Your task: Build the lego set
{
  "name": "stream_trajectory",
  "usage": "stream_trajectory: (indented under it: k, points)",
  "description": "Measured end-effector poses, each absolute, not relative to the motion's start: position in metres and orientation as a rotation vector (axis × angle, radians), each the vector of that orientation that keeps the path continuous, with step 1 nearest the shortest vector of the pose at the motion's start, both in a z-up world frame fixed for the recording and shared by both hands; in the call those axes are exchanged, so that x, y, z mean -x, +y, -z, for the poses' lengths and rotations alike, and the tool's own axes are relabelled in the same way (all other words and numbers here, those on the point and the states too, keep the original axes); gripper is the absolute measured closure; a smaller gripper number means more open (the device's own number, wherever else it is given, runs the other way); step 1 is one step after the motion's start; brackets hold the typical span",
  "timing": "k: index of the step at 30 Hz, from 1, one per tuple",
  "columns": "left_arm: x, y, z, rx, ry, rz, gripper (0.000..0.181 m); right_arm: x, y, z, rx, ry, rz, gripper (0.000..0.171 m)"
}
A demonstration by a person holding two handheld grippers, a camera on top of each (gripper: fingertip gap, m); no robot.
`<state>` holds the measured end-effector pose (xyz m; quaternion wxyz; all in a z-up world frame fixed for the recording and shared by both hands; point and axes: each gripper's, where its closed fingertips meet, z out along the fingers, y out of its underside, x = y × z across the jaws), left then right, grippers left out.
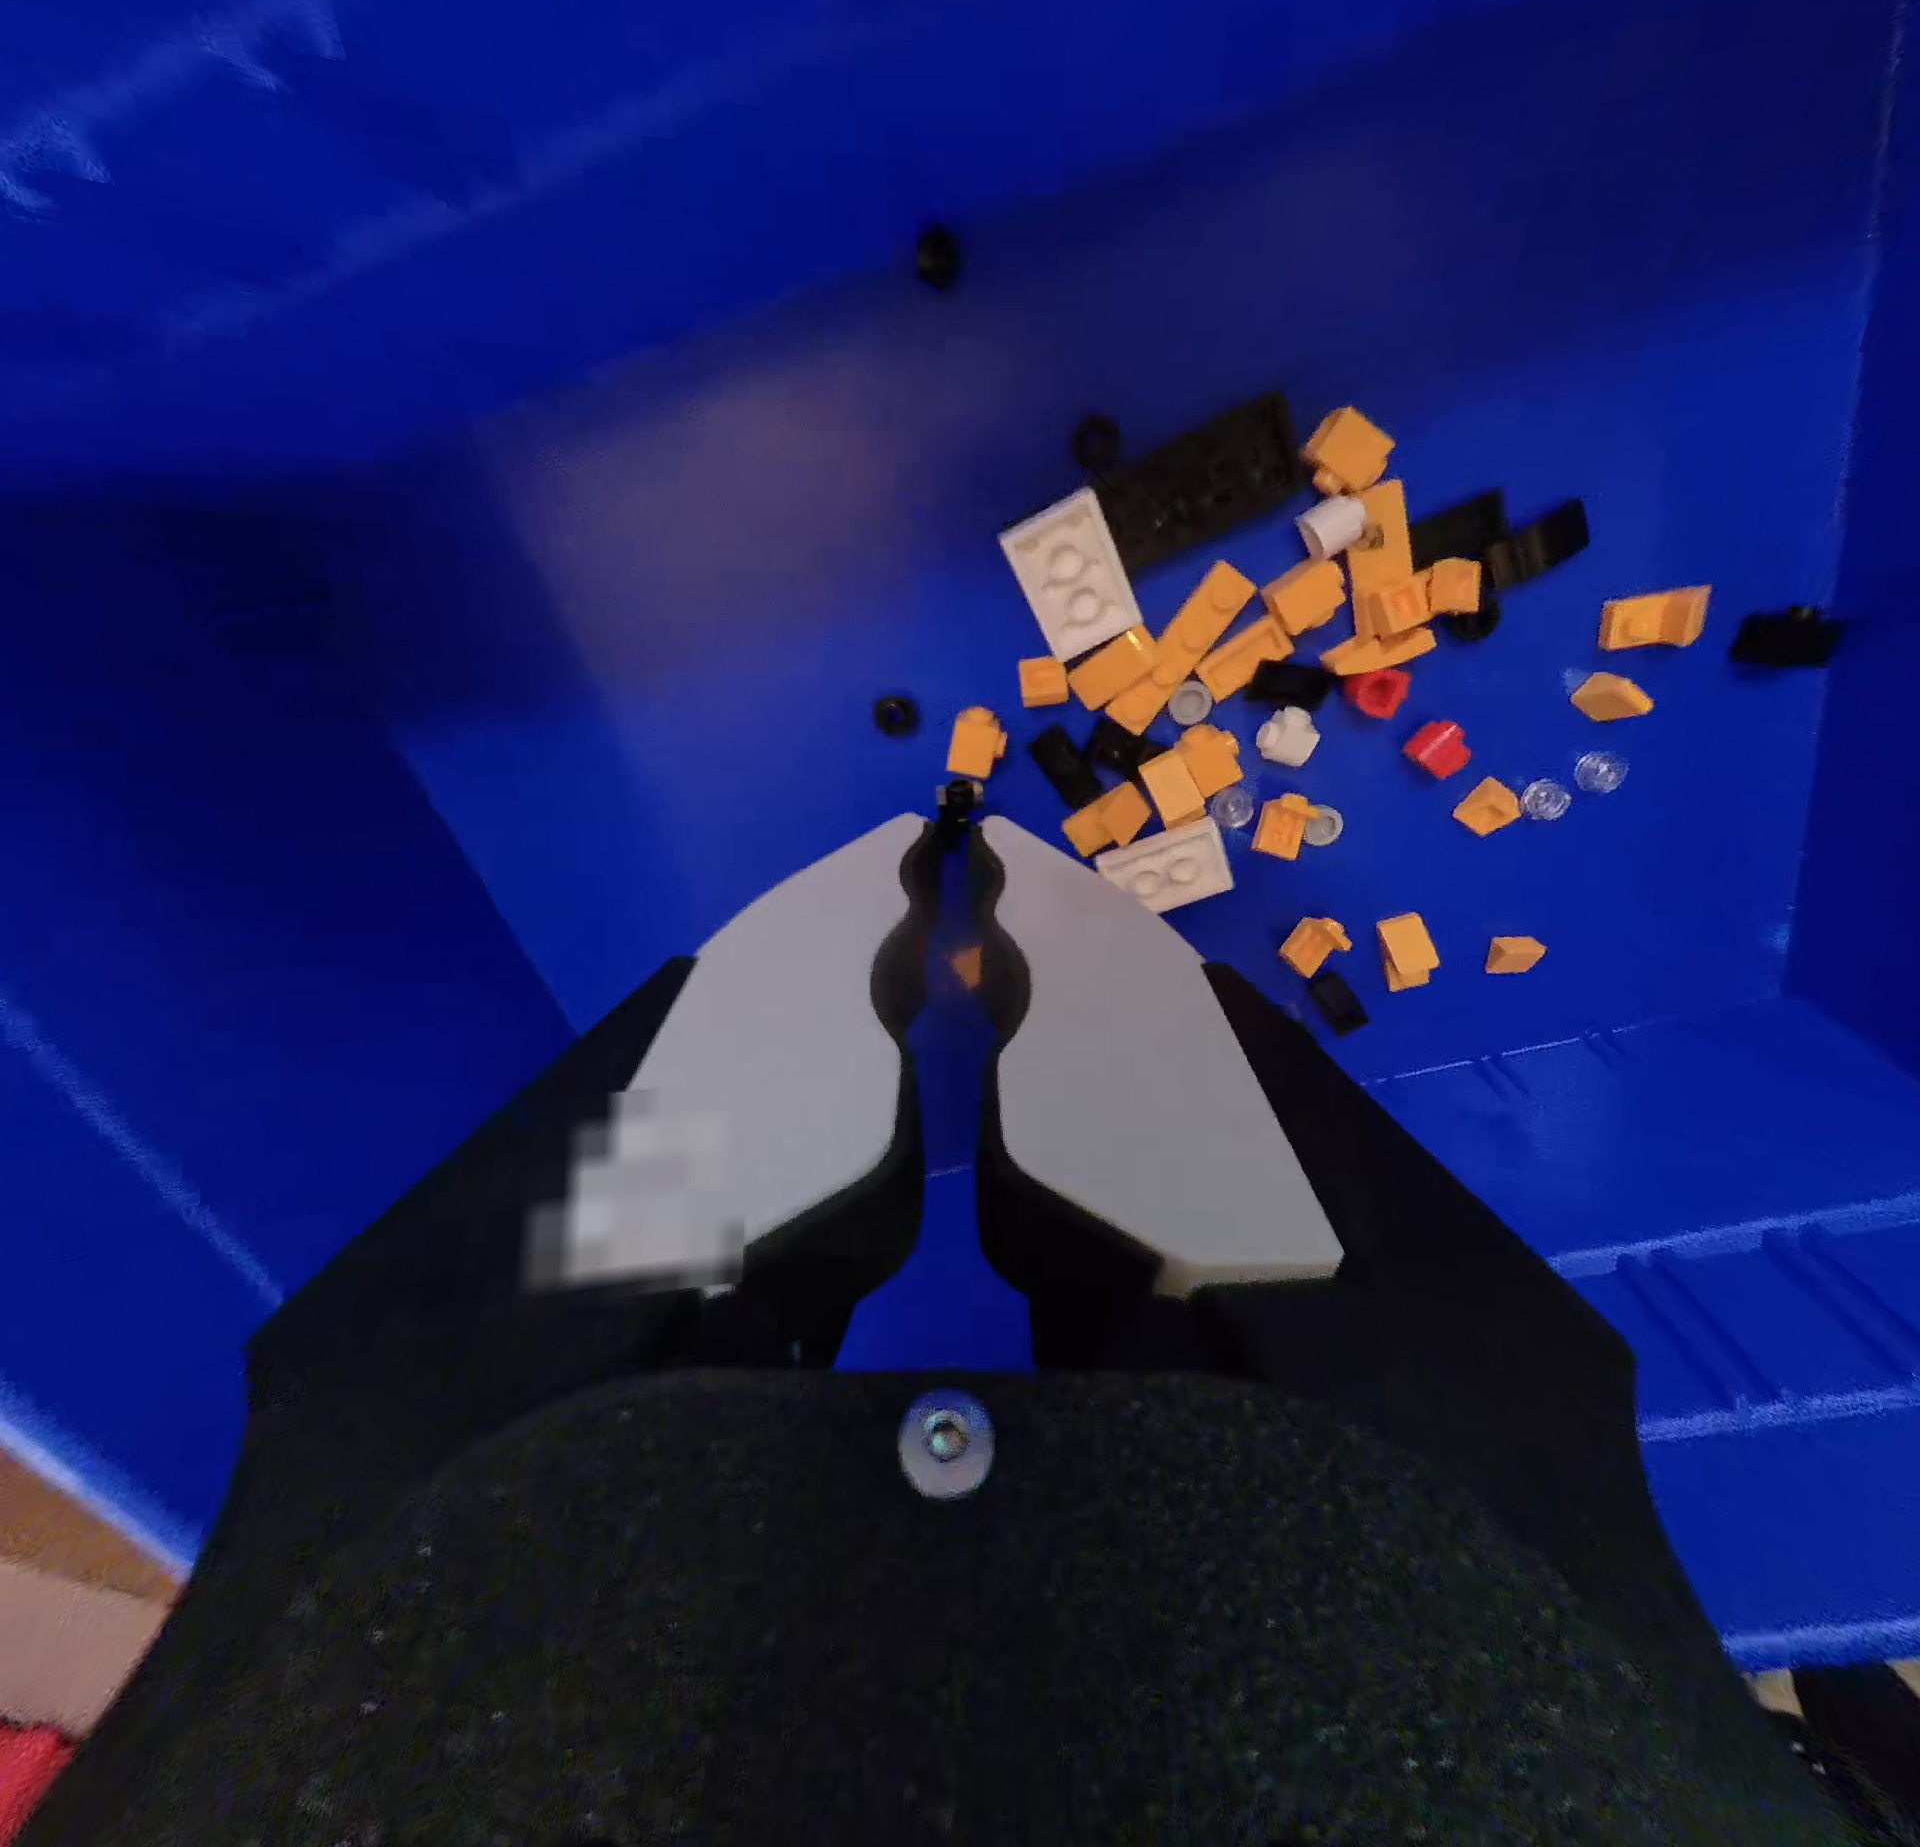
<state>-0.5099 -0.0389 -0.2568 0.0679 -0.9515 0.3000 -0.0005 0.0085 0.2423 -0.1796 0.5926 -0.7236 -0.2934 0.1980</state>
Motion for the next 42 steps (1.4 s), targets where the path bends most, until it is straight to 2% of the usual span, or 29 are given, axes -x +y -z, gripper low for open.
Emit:
stream_trajectory:
  k: [11,22,26,29,33,37,42]
  points:
    - [0.52,-0.093,0.268,3.157,0.986,-0.012,0.161,-0.008,0.241,0.179,1.682,-0.686,-0.469,0.166]
    - [0.513,-0.089,0.272,3.184,0.946,0.031,0.169,-0.009,0.242,0.179,1.684,-0.683,-0.471,0.166]
    - [0.502,-0.076,0.243,3.046,0.92,-0.026,0.17,-0.009,0.241,0.177,1.679,-0.682,-0.476,0.166]
    - [0.454,-0.055,0.203,2.812,0.924,0.014,0.171,-0.009,0.24,0.176,1.673,-0.68,-0.486,0.166]
    - [0.334,-0.032,0.178,2.517,1.075,0.072,0.172,-0.007,0.238,0.174,1.662,-0.689,-0.499,0.166]
    - [0.226,-0.016,0.215,2.447,1.154,0.127,0.171,-0.008,0.236,0.168,1.645,-0.678,-0.515,0.166]
    - [0.15,-0.001,0.257,2.384,1.259,0.149,0.171,-0.012,0.235,0.162,1.628,-0.66,-0.516,0.166]
